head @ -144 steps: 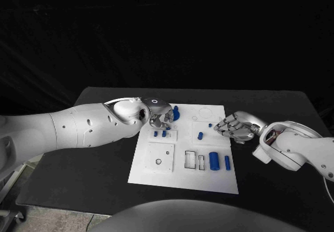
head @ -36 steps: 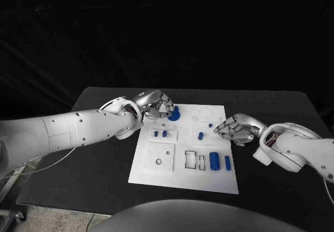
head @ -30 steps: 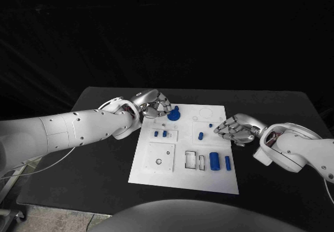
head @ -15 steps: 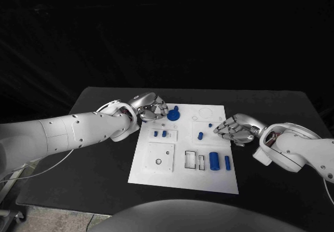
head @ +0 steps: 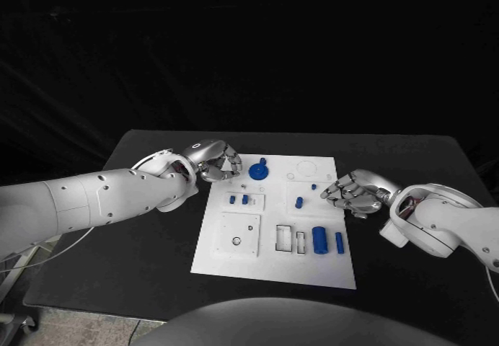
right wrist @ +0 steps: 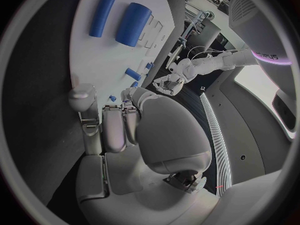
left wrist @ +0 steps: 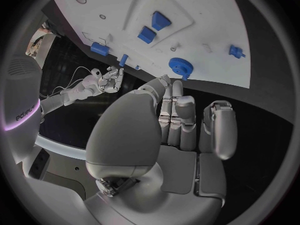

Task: Assemble the parts on the task board

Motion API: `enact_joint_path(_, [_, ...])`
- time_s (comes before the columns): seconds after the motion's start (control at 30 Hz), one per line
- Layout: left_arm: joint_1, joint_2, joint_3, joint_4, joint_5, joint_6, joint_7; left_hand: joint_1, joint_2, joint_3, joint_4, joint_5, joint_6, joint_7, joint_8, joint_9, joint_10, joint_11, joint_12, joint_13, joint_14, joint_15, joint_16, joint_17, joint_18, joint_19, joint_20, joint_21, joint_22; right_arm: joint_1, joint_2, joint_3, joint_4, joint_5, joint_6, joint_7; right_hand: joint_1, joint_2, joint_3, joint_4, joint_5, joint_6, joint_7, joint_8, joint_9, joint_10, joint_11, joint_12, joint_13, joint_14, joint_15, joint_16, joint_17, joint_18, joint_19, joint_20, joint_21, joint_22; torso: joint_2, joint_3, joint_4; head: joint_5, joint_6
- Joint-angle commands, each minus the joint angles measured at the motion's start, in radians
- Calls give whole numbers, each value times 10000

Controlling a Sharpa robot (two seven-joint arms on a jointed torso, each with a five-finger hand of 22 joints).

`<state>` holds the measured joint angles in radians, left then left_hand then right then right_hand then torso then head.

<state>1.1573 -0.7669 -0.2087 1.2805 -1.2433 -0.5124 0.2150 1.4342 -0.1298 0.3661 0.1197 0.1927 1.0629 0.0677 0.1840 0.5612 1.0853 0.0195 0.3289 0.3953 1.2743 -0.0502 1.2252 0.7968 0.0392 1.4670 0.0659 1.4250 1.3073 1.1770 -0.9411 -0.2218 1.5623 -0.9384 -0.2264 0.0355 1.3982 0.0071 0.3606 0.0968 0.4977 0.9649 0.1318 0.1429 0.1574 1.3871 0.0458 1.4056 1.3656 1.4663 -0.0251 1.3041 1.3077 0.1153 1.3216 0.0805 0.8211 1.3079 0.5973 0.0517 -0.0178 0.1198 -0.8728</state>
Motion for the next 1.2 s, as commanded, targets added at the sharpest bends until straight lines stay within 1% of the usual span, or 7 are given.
enact_joint_path(0.03, [143, -238, 44, 157, -1720, 271, -1220, 36, -95, -78, 64, -127, -167, -14, -137, -61, -175, -22, 63, 61, -161, -7, -134, -137, 5, -31, -34, -116, 2111, -5, -34, 2, 49, 11, -124, 121, 62, -68, -2, -65, 31, -30, -3, -37, -5, -54, 16, -55, 229, 159, 14, -34, 346, 176, -64, 17, -58, 771, -10, 3, -2, 10, 2])
enact_joint_path(0.4, [995, -1116, 78, 800, -5166, 939, -2343, 378, -273, 173, 622, -1329, -546, -443, -717, -488, -862, -369, 490, 515, -371, -76, -399, -473, 89, -340, 50, -566, 1976, -5, 14, 1, 38, 8, -107, 119, 56, -70, -3, -65, 28, -24, -4, -34, -3, -48, 16, -49, 235, 158, 14, -35, 345, 174, -60, 17, -47, 775, -12, 5, -1, 97, 2])
enact_joint_path(0.93, [1087, -851, -67, 276, -6060, 2359, -2737, 113, -852, 350, 1136, -1448, -800, -669, -1182, -1052, -448, -568, 1560, 1233, -74, -21, -23, 290, 82, -375, 221, -629, 1977, -11, 24, 1, 47, 10, -13, 76, 54, -64, 3, -67, 28, -17, -6, -30, -2, -63, 14, -63, 219, 155, 14, -43, 339, 175, -63, 17, -56, 776, 5, 7, -16, 143, 2])
enact_joint_path(0.97, [1059, -816, -70, 243, -6065, 2377, -2721, 30, -911, 231, 1177, -1444, -774, -685, -1177, -1089, -246, -583, 1996, 1540, 127, -20, 222, 734, 69, -332, 227, -567, 1997, -11, 28, 1, 47, 11, -8, 73, 54, -63, 4, -67, 28, -17, -6, -30, -2, -63, 14, -64, 219, 155, 13, -44, 338, 175, -63, 17, -56, 776, 3, 5, -16, 136, 2])
enact_joint_path(1.03, [989, -740, -75, 179, -6072, 2368, -2676, -52, -962, -45, 1242, -1436, -690, -738, -1177, -1218, 638, -574, 4851, 4064, 432, -53, 663, 1508, 43, -245, 244, -436, 2036, -12, 35, 1, 49, 11, 6, 68, 54, -63, 4, -67, 28, -17, -6, -30, -2, -63, 14, -64, 219, 155, 13, -44, 338, 175, -63, 17, -56, 776, 4, 0, -13, 111, 2])
enact_joint_path(1.07, [958, -704, -76, 148, -6064, 2347, -2649, 123, -598, -94, 1461, -1442, -470, -591, -1109, -1470, 476, -850, 8040, 7185, 498, -106, 960, 1995, 41, -220, 268, -388, 2042, -13, 37, 1, 50, 11, 12, 66, 54, -63, 4, -67, 28, -17, -6, -30, -2, -63, 14, -64, 219, 155, 13, -44, 338, 175, -63, 17, -56, 776, 5, -2, -12, 109, 2])
enact_joint_path(1.2, [860, -570, -78, 16, -5900, 2235, -2521, 13, -809, -422, 1654, -1444, -767, -852, -1186, -1715, 2716, -587, 10554, 9662, 1309, -159, 1894, 3964, 41, -224, 284, -375, 2045, -15, 34, 1, 56, 12, 37, 49, 54, -63, 4, -67, 28, -17, -6, -30, -2, -63, 14, -64, 219, 155, 13, -44, 338, 175, -63, 17, -56, 776, 3, -2, -8, 121, 2])
